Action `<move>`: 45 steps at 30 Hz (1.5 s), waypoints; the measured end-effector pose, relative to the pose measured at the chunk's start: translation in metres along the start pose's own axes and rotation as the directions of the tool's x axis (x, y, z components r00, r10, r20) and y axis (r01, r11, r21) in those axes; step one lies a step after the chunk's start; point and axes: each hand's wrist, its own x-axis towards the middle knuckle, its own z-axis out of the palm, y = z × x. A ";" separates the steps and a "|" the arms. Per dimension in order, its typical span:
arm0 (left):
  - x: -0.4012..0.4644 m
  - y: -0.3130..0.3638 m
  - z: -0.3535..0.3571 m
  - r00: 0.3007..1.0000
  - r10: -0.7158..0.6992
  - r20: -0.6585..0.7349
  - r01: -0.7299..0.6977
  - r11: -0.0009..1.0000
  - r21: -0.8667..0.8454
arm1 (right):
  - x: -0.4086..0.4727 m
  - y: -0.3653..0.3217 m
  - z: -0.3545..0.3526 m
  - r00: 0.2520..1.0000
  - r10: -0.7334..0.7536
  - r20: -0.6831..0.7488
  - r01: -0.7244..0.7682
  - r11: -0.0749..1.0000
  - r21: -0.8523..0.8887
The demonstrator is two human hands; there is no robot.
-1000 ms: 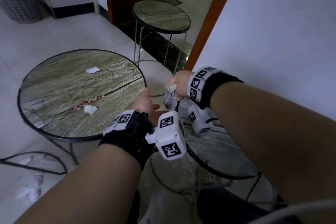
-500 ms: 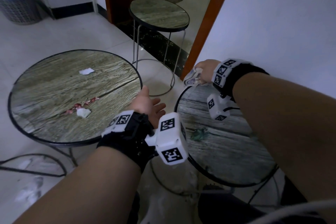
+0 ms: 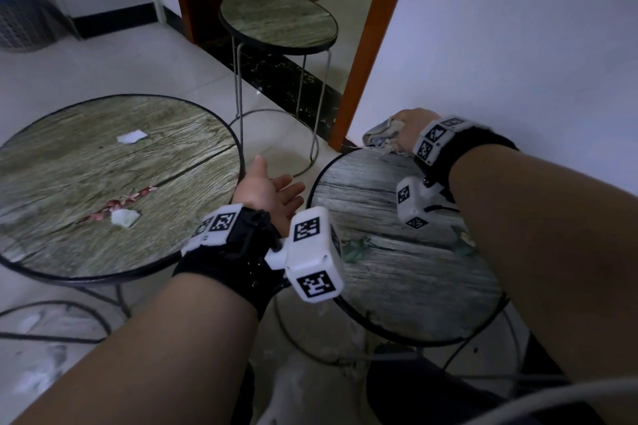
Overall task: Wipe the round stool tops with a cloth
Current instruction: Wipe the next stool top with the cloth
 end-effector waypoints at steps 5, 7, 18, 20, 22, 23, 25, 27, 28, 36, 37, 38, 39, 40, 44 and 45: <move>0.005 -0.004 0.007 0.999 0.035 0.010 -0.035 0.999 0.020 | -0.007 0.021 -0.007 0.998 0.047 0.037 -0.042 0.991 -0.131; 0.006 -0.006 0.009 0.999 0.054 0.001 -0.054 0.998 0.023 | -0.010 0.025 -0.009 0.997 0.059 0.052 -0.050 0.984 -0.171; 0.012 -0.019 0.026 0.993 0.121 -0.011 -0.121 0.992 0.041 | -0.034 0.075 -0.011 0.989 0.145 0.003 -0.140 0.962 -0.234; 0.014 -0.019 0.027 0.991 0.132 -0.027 -0.130 0.990 0.046 | -0.047 0.089 -0.011 0.988 0.154 0.000 -0.145 0.929 -0.341; 0.015 -0.019 0.028 0.991 0.133 -0.033 -0.132 0.990 0.050 | -0.058 0.097 -0.012 0.982 0.184 0.034 -0.158 0.911 -0.381; 0.016 -0.019 0.028 0.990 0.137 -0.039 -0.135 0.990 0.046 | -0.062 0.100 -0.013 0.982 0.182 0.055 -0.145 0.902 -0.406; 0.018 -0.019 0.030 0.988 0.145 -0.047 -0.143 0.989 0.042 | -0.070 0.106 -0.013 0.976 0.202 0.082 -0.147 0.885 -0.442; 0.021 -0.019 0.029 0.985 0.164 -0.051 -0.162 0.986 0.044 | -0.071 0.117 -0.008 0.976 0.193 0.098 -0.117 0.850 -0.513; 0.022 -0.019 0.028 0.984 0.169 -0.053 -0.166 0.985 0.050 | -0.070 0.123 -0.003 0.973 0.201 0.109 -0.116 0.844 -0.523; 0.023 -0.015 0.023 0.987 0.155 -0.048 -0.150 0.984 0.095 | -0.117 0.114 0.002 0.950 0.285 0.130 -0.217 0.899 -0.381; 0.022 -0.015 0.023 0.985 0.163 -0.051 -0.157 0.982 0.103 | -0.125 0.116 0.004 0.940 0.320 0.122 -0.261 0.900 -0.350; 0.020 -0.015 0.023 0.984 0.172 -0.055 -0.165 0.980 0.111 | -0.131 0.115 0.004 0.924 0.373 0.086 -0.343 0.906 -0.249; 0.018 -0.015 0.022 0.982 0.177 -0.061 -0.169 0.978 0.120 | -0.139 0.115 0.004 0.910 0.405 0.092 -0.373 0.895 -0.245; 0.016 -0.015 0.022 0.982 0.178 -0.067 -0.169 0.978 0.126 | -0.145 0.114 0.003 0.898 0.433 0.072 -0.416 0.892 -0.175; 0.002 -0.017 0.027 0.979 0.188 -0.076 -0.177 0.975 0.135 | -0.163 0.108 0.010 0.922 0.385 0.031 -0.378 0.917 -0.127; -0.003 -0.019 0.027 0.979 0.193 -0.064 -0.182 0.972 0.148 | -0.168 0.108 0.010 0.918 0.395 0.042 -0.387 0.914 -0.125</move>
